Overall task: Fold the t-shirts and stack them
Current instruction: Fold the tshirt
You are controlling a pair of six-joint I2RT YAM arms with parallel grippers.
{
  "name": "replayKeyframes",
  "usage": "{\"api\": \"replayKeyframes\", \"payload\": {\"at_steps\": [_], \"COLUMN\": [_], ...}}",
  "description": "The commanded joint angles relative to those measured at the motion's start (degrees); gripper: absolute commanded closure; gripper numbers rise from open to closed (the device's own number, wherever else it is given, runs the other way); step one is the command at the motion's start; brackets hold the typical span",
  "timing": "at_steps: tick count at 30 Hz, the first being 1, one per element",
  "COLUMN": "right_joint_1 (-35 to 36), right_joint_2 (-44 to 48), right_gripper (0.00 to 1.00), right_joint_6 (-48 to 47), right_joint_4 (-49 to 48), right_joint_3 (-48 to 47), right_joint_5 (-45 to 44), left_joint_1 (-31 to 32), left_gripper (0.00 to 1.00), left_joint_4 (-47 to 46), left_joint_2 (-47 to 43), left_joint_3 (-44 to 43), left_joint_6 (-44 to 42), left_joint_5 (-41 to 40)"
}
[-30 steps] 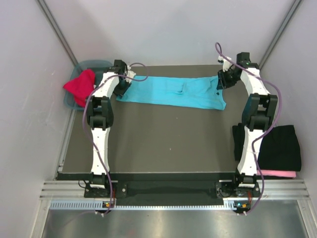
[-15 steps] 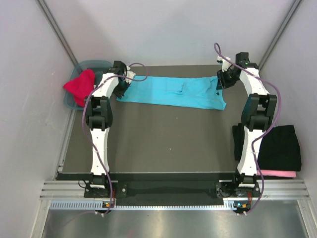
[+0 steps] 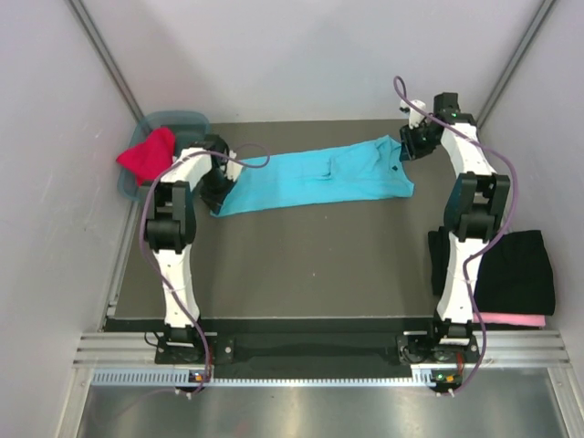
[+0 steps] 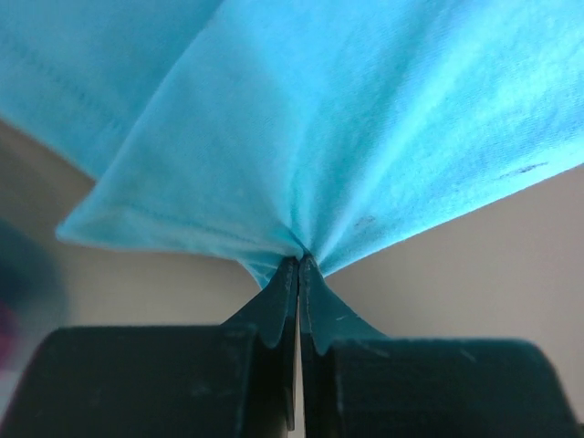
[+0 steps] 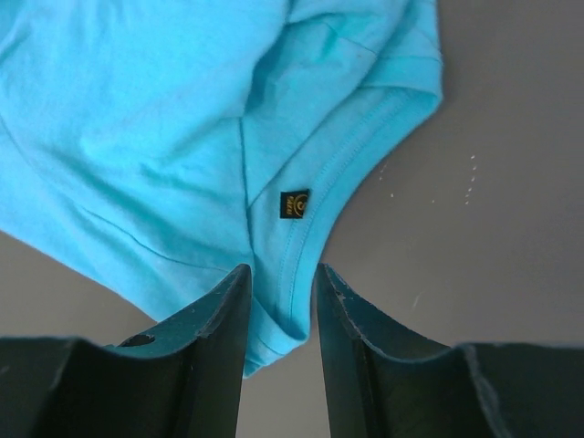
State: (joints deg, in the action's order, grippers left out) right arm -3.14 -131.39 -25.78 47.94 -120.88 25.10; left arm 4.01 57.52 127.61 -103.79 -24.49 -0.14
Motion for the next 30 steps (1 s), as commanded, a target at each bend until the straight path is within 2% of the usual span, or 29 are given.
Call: {"api": "replayKeyframes", "payload": {"at_steps": [1,4,12,13,15,17,18,19,24,30], "right_joint_1": [1.81,2.69,5.95,6.21,6.56,6.65,6.74,6.74,6.74,6.74], "right_joint_2": [0.79,0.09,-0.01,0.17,-0.35,-0.88,-1.4,-1.67,-2.73,-3.96], "right_gripper": [0.65,0.64,0.63,0.62,0.62,0.61,0.61,0.6,0.58,0.57], "right_joint_6": [1.08,1.96,1.0,0.91,0.73,0.99,1.0,1.0,1.26,1.7], "right_joint_4": [-3.47,-4.96,-5.05,-5.31,-5.23,-5.14,-5.14,-5.31,-6.11,-6.9], "right_joint_3": [-3.48,-4.27,-2.79,-2.43,-2.34,-2.6,-2.43,-2.52,-2.26,-1.82], "right_joint_5": [-2.85,-4.97,-7.52,-7.87,-8.22,-9.46,-9.55,-9.89,-11.83,-14.9], "left_joint_1": [-0.41,-0.14,-0.06,-0.06,-0.06,-0.06,-0.06,-0.06,-0.06,2.14], "left_gripper": [1.0,1.0,0.99,0.93,0.87,0.73,0.61,0.56,0.54,0.56], "left_joint_4": [6.12,4.98,2.43,1.82,-0.46,-0.91,-1.0,-1.35,-1.01,0.32], "left_joint_2": [-6.84,-10.53,-15.98,-16.6,-19.15,-21.16,-21.79,-22.31,-25.13,-24.08], "left_joint_3": [7.87,12.8,19.05,20.02,20.55,19.33,18.63,17.75,16.86,20.29], "left_joint_6": [0.76,0.94,1.9,2.25,2.87,3.22,3.13,2.96,-0.81,-3.72], "left_joint_5": [3.3,4.18,5.85,5.68,4.36,3.05,2.61,2.08,3.73,6.38]}}
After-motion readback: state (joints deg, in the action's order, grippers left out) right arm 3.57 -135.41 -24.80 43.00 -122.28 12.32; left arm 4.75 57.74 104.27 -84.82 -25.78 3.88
